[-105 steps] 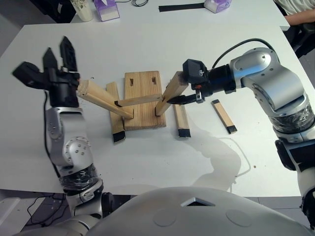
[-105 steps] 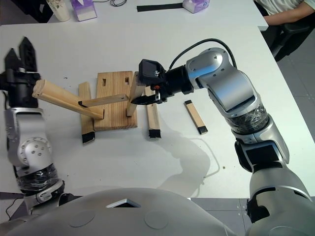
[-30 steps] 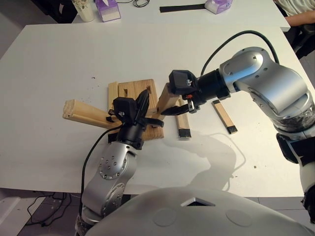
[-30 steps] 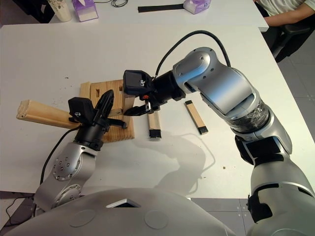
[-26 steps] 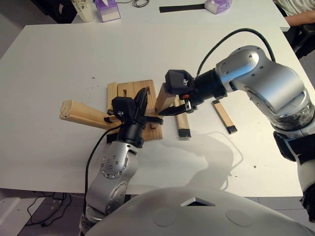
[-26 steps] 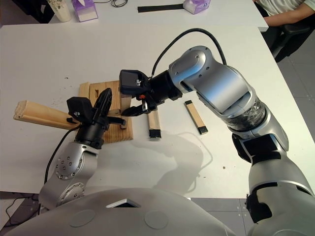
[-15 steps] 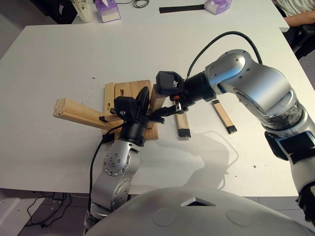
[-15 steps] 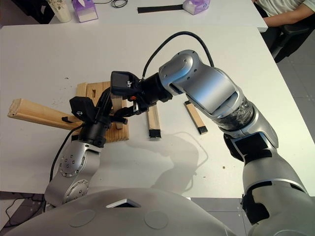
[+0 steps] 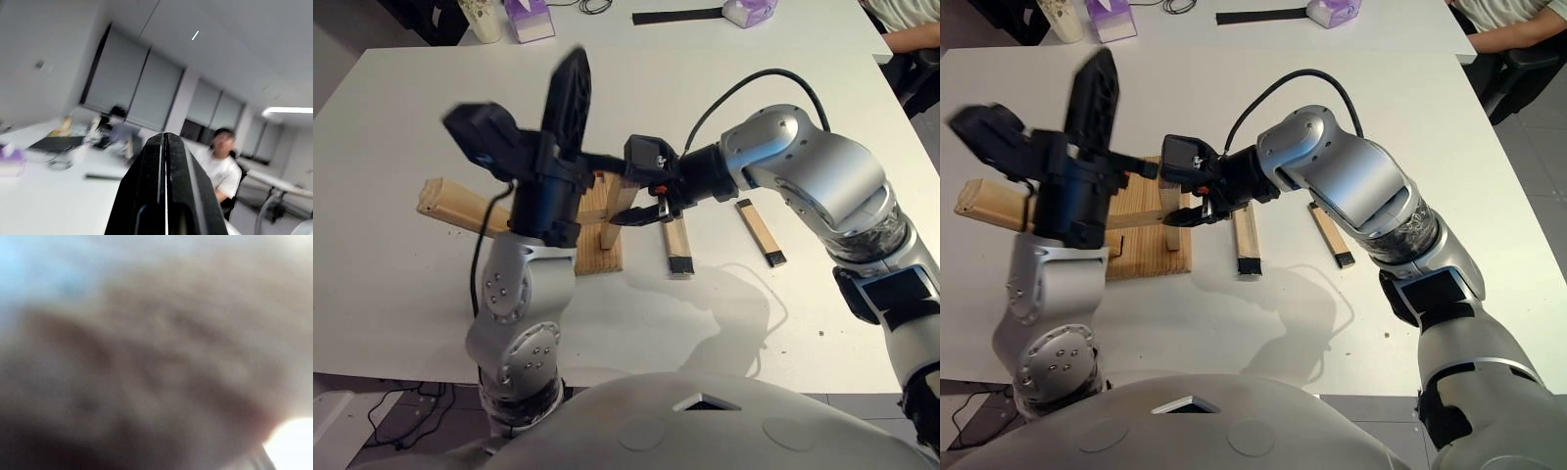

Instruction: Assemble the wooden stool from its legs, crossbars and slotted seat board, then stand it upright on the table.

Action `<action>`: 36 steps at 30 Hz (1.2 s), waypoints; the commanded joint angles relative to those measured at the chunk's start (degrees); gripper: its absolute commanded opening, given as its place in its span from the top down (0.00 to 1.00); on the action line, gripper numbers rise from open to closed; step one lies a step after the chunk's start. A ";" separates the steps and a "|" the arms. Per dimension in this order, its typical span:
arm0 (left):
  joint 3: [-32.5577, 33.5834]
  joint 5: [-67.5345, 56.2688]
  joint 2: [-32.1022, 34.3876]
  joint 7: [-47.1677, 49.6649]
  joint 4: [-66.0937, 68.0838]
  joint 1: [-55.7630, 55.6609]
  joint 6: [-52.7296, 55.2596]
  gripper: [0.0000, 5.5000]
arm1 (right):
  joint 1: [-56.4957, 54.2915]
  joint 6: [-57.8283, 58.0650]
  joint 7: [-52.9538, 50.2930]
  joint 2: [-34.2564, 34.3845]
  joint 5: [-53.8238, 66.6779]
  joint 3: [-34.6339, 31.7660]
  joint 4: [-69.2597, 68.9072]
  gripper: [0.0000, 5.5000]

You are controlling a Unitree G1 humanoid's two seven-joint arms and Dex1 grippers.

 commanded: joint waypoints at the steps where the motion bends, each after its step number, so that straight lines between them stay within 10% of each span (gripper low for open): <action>1: 12.29 -7.13 5.87 6.19 -2.32 -8.51 2.48 1.00 | 2.70 2.56 -0.21 0.61 2.13 1.08 1.20 0.64; 7: 45.64 -14.83 20.46 2.76 2.78 8.83 3.42 1.00 | 2.53 3.47 -0.31 -0.81 2.55 -0.77 0.65 0.64; 10: 52.11 -18.45 21.73 -3.64 4.66 18.85 2.52 1.00 | 2.43 3.33 -0.09 -1.62 2.65 -0.87 0.50 0.64; 15: 40.54 -7.20 19.59 -18.90 7.29 35.96 -1.43 1.00 | 2.03 2.58 -0.12 -1.51 2.70 -0.08 0.83 0.64; 22: -5.83 9.06 16.30 -25.07 4.40 29.81 -4.42 1.00 | 0.61 2.72 1.60 -1.48 3.87 0.26 0.39 0.64; 32: -11.76 17.23 9.34 -22.38 12.82 23.97 -8.43 1.00 | -2.10 -1.80 5.82 -4.62 0.91 1.51 3.69 0.64; 36: 3.58 19.44 5.02 -11.39 17.21 23.13 -8.96 1.00 | -1.18 -3.08 6.10 -5.31 -0.99 1.31 5.56 0.64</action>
